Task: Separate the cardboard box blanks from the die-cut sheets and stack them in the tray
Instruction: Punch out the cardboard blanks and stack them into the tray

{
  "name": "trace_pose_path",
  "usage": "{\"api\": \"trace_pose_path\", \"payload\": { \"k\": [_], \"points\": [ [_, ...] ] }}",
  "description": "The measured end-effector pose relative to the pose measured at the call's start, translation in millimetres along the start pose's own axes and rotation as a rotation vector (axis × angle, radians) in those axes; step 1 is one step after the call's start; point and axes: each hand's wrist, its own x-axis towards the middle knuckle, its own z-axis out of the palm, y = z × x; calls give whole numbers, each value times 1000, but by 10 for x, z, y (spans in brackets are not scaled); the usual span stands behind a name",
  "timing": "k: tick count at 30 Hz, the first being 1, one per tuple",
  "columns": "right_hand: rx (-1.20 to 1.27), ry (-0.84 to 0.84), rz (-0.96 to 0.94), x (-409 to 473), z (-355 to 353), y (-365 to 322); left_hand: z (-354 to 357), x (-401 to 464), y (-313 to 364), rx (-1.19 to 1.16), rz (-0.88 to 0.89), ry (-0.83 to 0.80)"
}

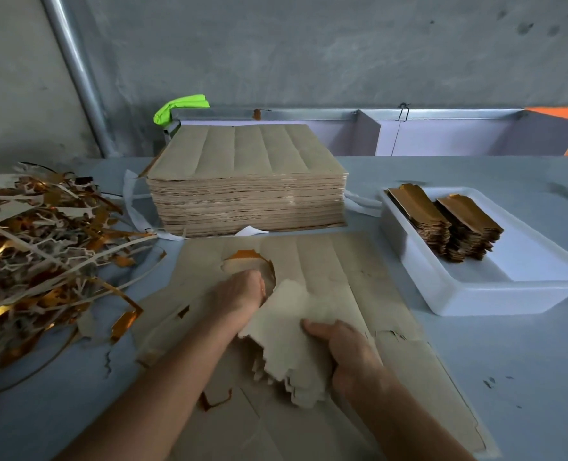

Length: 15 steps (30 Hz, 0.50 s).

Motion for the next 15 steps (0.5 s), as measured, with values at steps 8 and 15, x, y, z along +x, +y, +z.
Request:
{"api": "trace_pose_path", "payload": {
  "k": [8, 15],
  "points": [
    [-125, -58, -71, 2, -17, 102, -194, 179, -220, -1013, -200, 164],
    [-176, -51, -84, 13, -11, 115, -353, 192, -452, -826, -148, 310]
  ]
}}
